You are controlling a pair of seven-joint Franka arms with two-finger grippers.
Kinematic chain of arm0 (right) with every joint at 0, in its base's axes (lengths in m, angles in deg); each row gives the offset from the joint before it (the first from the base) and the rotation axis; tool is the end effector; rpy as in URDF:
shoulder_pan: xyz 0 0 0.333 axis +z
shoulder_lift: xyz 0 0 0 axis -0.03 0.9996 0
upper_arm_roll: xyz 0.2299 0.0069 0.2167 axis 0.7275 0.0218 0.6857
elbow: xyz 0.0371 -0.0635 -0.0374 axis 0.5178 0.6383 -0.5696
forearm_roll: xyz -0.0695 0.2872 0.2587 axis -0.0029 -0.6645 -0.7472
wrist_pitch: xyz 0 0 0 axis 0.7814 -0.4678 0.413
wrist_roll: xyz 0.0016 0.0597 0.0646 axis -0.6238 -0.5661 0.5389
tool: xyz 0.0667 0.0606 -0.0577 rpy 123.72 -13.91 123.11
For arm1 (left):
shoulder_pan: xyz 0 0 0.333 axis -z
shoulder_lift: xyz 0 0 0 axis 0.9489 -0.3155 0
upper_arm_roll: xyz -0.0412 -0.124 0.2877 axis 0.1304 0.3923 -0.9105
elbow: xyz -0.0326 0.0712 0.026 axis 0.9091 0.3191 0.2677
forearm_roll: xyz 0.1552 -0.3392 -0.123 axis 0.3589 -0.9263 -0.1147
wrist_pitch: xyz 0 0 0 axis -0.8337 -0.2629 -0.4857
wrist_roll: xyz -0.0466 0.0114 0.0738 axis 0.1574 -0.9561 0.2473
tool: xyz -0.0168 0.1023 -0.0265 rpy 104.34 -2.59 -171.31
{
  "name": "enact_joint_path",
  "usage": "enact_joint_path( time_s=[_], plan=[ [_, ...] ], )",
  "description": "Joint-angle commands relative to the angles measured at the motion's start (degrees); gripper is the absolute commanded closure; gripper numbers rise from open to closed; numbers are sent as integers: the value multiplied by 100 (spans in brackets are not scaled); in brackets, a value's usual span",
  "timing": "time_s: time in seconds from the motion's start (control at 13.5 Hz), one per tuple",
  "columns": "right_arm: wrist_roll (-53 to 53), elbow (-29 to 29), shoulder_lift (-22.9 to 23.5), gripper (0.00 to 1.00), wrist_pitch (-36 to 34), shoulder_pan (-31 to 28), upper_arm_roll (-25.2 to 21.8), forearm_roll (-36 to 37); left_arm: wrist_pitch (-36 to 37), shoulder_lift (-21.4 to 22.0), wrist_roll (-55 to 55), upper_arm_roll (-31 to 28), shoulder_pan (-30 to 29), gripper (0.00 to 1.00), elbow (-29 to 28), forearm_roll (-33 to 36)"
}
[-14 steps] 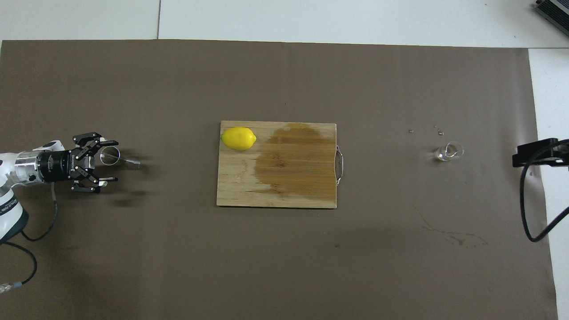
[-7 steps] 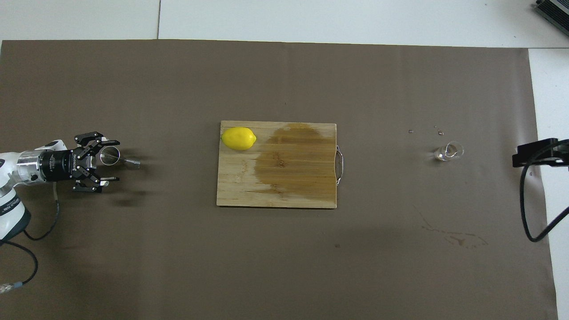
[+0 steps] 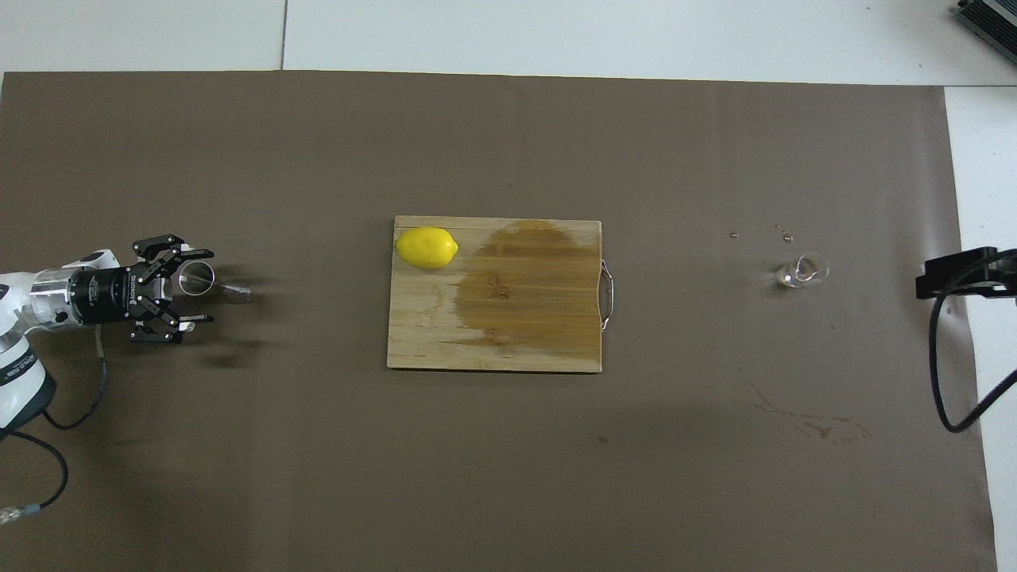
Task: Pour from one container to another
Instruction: 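Close the left gripper on the metal cup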
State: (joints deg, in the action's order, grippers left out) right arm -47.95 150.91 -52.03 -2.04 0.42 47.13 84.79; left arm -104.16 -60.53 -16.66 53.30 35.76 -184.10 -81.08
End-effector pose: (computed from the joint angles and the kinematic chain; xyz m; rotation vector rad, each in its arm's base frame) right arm 0.5185 -0.0266 0.6457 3.1051 -0.1685 -0.0263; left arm 0.5593 0.1248 0.2256 1.1528 1.2374 -1.2302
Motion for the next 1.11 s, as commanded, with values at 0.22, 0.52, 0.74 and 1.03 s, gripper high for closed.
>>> enact_joint_path(
  time_s=[0.22, 0.52, 0.74, 1.03],
  plan=[
    [-50, 66, -83, 0, -6, -12, 7, -134, -59, -1, 2, 77, -141, 0, -87, -128],
    [-50, 66, -83, 0, -6, -12, 7, -134, -103, 8, 2, 77, -142, 16, -79, -225],
    [-50, 66, -83, 0, -6, -12, 7, -134, -103, -1, -6, 77, -141, 28, -70, -225],
    [-42, 66, -83, 0, -15, -12, 7, -134, -129, 8, -33, 68, -133, 39, -70, -225]
  ],
)
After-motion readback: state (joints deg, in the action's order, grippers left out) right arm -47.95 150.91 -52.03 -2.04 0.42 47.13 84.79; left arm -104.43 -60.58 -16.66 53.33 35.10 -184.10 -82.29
